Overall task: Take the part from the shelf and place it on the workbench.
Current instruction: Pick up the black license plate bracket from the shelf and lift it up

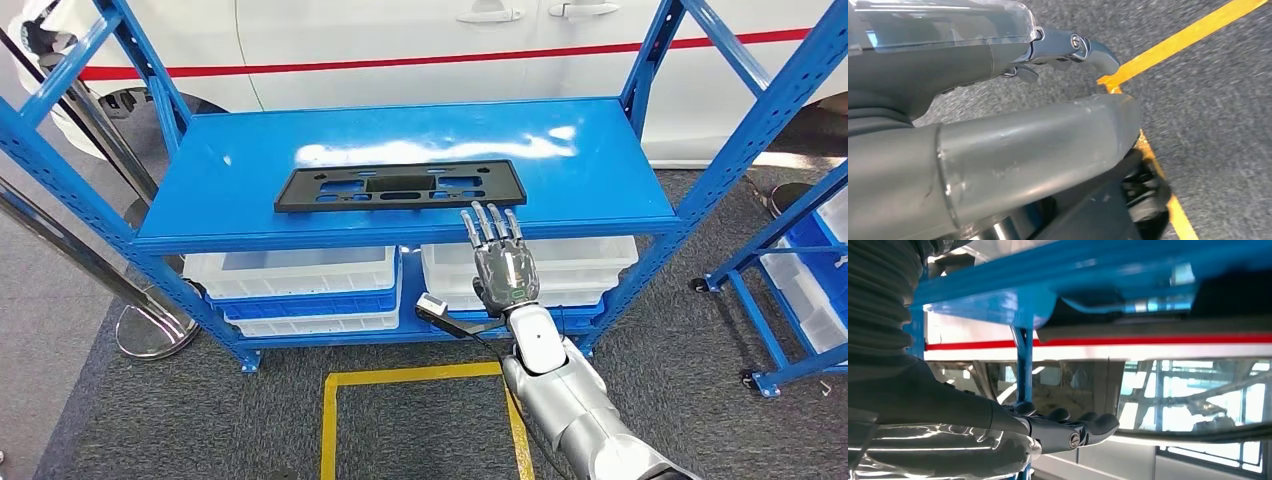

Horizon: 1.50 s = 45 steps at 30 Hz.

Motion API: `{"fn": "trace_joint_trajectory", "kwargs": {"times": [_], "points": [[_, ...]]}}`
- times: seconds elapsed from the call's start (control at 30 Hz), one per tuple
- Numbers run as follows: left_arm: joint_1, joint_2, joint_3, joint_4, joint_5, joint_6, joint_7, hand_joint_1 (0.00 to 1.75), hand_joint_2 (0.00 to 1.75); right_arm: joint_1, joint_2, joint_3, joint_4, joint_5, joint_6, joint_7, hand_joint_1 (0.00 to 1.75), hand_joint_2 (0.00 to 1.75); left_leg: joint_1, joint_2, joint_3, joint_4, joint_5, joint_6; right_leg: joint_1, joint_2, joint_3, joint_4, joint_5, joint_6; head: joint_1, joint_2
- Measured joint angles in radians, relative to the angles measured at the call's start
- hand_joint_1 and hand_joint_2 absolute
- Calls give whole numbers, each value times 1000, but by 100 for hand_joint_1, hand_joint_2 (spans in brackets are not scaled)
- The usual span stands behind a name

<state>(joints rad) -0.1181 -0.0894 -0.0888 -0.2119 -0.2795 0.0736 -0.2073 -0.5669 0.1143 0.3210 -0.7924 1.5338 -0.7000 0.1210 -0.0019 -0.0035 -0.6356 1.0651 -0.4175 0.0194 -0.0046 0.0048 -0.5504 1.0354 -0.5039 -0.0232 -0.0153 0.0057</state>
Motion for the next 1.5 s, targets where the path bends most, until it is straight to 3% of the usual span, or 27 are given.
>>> {"fn": "trace_joint_trajectory", "kwargs": {"times": [0.13,0.2,0.3,0.33,0.37,0.4,0.47,0.53,0.63,0.7,0.83,0.87,0.9,1.0,1.07,1.2,1.23,1.33,1.37,1.4,1.43,1.5], "points": [[2,1,0,0,-3,0,-2,0,0,12,0,-2,-20,0,-1,4,0,175,-2,-1,37,-57,-15,20,0,-2,8,9,2,22,0,0],[3,-1,0,0,-4,0,-2,0,0,13,0,-3,-28,0,-1,4,0,175,5,-1,61,-73,-18,28,1,-3,-13,57,-17,29,0,0],[2,-1,1,0,-6,0,-2,0,0,19,-1,-6,-32,0,0,6,0,175,7,-1,82,-76,-32,33,-5,-3,-125,225,-82,41,0,0],[4,-1,1,0,-5,0,-2,0,0,25,-2,-7,-32,0,0,7,0,175,7,-2,89,-75,-38,33,-8,-3,-162,265,-87,45,1,0],[6,-2,1,0,-4,0,-1,0,0,30,-2,-8,-33,0,0,8,0,175,8,-2,96,-73,-45,31,-11,-3,-182,269,-71,48,1,0],[8,-2,1,0,-2,0,0,0,0,33,-3,-8,-34,0,0,9,0,175,9,-3,105,-71,-53,28,-13,-4,-181,234,-32,51,1,0],[10,-4,2,0,4,0,0,0,0,35,-4,-9,-39,0,0,12,0,175,12,-3,124,-64,-74,17,-17,-4,-146,107,63,54,1,0],[8,-4,5,1,7,0,-3,0,0,40,-6,-11,-47,1,0,14,0,175,12,-3,128,-54,-93,2,-14,-6,-124,27,95,45,2,0],[9,-5,9,1,7,1,-9,0,0,57,-8,-13,-59,1,0,16,0,175,11,-2,129,-45,-109,-15,-10,-5,-125,26,89,19,2,0],[10,-5,10,1,6,1,-14,0,0,61,-10,-13,-69,1,-1,18,0,175,13,-2,117,-10,-123,-22,-13,-4,-115,22,85,9,2,0],[10,-6,10,1,2,0,-21,0,0,69,-11,-13,-80,1,-1,22,0,175,15,-1,-12,212,-211,-35,-11,-4,-99,17,73,-4,2,0],[12,-6,10,1,0,0,-22,0,0,73,-11,-13,-81,1,0,23,0,175,15,-1,-33,232,-208,-33,-9,-3,-96,17,70,-6,2,0],[14,-6,10,1,-4,0,-23,0,0,78,-11,-13,-82,1,0,23,0,175,14,-1,-36,216,-186,-29,-7,-2,-91,17,66,-6,2,0],[16,-5,10,1,-13,0,-30,0,0,83,-11,-13,-92,1,0,26,0,175,5,1,21,40,-70,-3,-1,1,-74,16,56,-5,2,0],[14,-3,10,1,-14,0,-33,0,0,84,-12,-13,-97,1,0,27,0,175,-5,2,43,-29,-46,11,-2,0,-72,13,56,3,2,0],[17,-6,14,1,-10,-4,-35,0,0,95,-14,-14,-119,1,-1,35,0,175,-3,1,61,-69,-22,23,-2,-1,-73,20,45,27,2,0],[17,-8,15,1,-10,-4,-35,0,0,95,-15,-15,-126,1,-1,38,0,175,1,3,67,-80,-15,25,0,-1,-87,51,24,31,2,0],[16,-10,17,1,-12,-4,-36,0,0,108,-16,-22,-146,1,-1,39,0,175,2,3,70,-83,-15,29,-5,-2,-169,223,-58,41,2,0],[16,-10,17,1,-13,-4,-36,0,0,114,-16,-24,-151,1,-1,39,0,175,3,3,70,-81,-17,29,-7,-2,-187,257,-63,44,2,0],[17,-10,17,1,-13,-4,-36,0,0,119,-16,-26,-155,1,-1,39,0,175,3,3,70,-77,-20,28,-9,-2,-188,254,-49,47,2,0],[18,-11,17,1,-13,-4,-36,0,0,121,-17,-27,-159,1,-1,39,0,175,4,2,70,-72,-24,25,-12,-3,-169,214,-18,48,2,0],[18,-12,18,1,-14,-5,-36,0,0,122,-17,-27,-168,1,-1,39,0,175,3,1,68,-57,-35,17,-14,-4,-106,85,41,47,2,0]]}}
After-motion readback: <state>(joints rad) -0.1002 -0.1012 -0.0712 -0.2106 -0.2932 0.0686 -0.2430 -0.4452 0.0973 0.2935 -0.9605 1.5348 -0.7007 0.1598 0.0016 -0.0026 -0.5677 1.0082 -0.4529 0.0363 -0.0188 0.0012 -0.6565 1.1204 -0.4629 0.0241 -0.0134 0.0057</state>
